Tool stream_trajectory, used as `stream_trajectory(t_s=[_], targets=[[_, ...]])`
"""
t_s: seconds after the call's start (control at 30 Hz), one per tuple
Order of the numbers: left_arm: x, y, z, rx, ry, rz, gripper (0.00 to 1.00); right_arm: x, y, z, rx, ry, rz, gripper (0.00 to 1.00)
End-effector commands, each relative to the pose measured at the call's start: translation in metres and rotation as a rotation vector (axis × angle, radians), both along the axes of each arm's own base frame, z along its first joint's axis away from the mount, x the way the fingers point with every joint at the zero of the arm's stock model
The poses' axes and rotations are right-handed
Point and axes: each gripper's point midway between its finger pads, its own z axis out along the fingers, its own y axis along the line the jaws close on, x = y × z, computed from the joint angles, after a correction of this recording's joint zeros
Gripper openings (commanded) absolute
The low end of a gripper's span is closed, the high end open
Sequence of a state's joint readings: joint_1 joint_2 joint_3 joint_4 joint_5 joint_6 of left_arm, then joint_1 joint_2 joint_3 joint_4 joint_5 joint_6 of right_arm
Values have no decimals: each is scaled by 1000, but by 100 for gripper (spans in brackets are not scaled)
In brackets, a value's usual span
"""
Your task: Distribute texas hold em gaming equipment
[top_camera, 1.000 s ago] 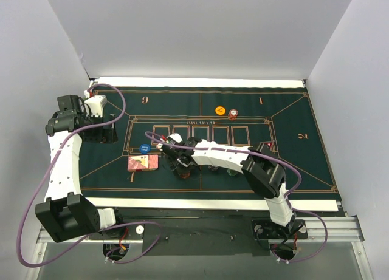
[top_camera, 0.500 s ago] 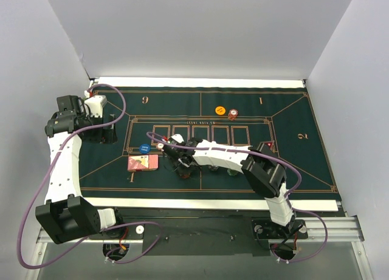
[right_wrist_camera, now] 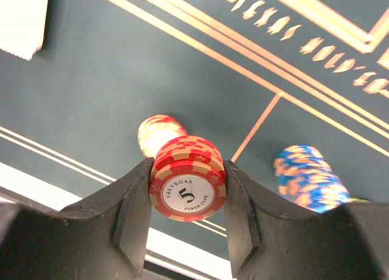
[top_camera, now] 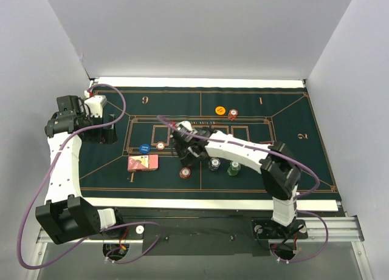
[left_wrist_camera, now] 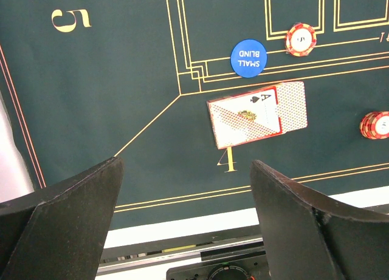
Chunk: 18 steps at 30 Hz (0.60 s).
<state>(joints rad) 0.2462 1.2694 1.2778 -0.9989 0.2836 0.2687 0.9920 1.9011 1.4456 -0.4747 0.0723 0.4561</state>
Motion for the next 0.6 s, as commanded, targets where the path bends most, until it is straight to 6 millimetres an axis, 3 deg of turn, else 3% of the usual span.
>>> stream_trajectory(t_s=[0.0, 0.17, 0.3, 0.4, 0.57], targets=[[1, 2, 11, 12, -44, 2, 96, 45, -38, 71, 109, -94, -154, 30], [0, 3, 11, 18, -47, 0, 96, 92, -121, 82, 88, -115, -386, 30], [-1, 3, 9, 18, -43, -2, 96, 103, -192, 68, 41, -108, -569, 30], [0, 2, 7, 15, -43, -8, 96, 101, -241, 47, -7, -98, -699, 30], [2, 1, 7, 4, -45, -11, 96, 77, -279, 7, -70, -43, -850, 29]])
